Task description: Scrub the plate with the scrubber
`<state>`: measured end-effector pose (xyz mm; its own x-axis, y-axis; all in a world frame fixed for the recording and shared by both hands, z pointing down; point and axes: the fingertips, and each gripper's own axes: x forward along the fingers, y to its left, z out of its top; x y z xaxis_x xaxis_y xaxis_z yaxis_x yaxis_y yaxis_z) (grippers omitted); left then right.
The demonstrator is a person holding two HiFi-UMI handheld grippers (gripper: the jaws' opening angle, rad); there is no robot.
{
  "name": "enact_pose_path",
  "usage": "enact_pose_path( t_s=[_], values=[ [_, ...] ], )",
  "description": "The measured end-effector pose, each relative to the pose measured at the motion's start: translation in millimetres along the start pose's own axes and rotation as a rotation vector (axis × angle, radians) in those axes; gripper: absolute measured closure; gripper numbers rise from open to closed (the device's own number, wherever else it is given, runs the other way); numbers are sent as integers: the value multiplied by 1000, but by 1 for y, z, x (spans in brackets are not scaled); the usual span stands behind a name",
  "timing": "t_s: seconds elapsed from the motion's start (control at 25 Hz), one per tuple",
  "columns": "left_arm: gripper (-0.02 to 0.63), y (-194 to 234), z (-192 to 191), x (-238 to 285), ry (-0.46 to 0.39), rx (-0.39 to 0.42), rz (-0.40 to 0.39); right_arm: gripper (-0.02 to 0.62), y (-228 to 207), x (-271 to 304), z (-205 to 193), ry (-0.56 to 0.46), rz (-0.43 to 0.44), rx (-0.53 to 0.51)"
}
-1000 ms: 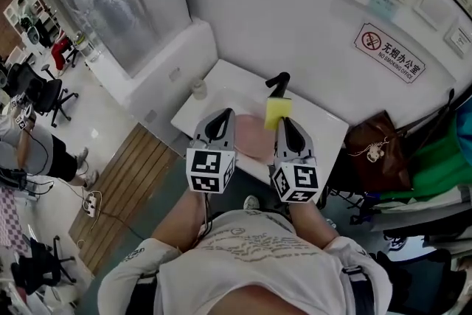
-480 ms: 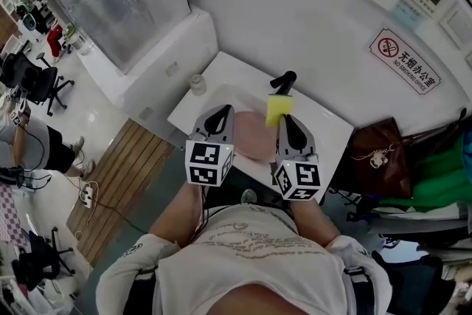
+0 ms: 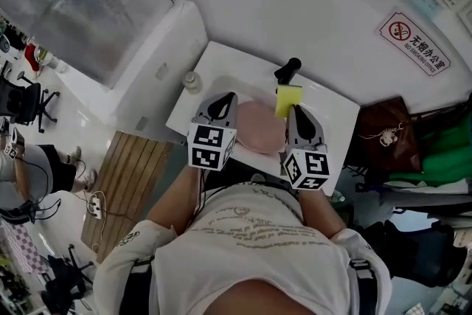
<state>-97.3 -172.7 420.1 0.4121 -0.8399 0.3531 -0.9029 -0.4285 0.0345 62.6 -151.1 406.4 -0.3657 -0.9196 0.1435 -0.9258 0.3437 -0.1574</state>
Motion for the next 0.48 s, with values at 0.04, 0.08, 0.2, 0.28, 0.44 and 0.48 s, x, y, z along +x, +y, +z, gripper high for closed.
enact_pose_path(
  t_s=[0.04,0.08,0.2,0.28,0.44,0.48],
  values=[
    [584,5,-4,4,18,-6,-16,558,-2,2,-3,8,-20,2],
    [583,9,-8,9,34,-18,-31,558,-5,3,-7,15,-41,5],
    [583,23,-22,21,82,-54,-66,558,-12,6,-15,33,-94,19],
    [583,31,-33,29,114,-68,-82,558,-14,8,-21,45,-119,21],
    [583,34,-65,48,209,-85,-129,558,-19,9,-40,94,-164,28],
    [583,34,-75,52,243,-84,-143,558,-19,8,-46,110,-172,36]
  ],
)
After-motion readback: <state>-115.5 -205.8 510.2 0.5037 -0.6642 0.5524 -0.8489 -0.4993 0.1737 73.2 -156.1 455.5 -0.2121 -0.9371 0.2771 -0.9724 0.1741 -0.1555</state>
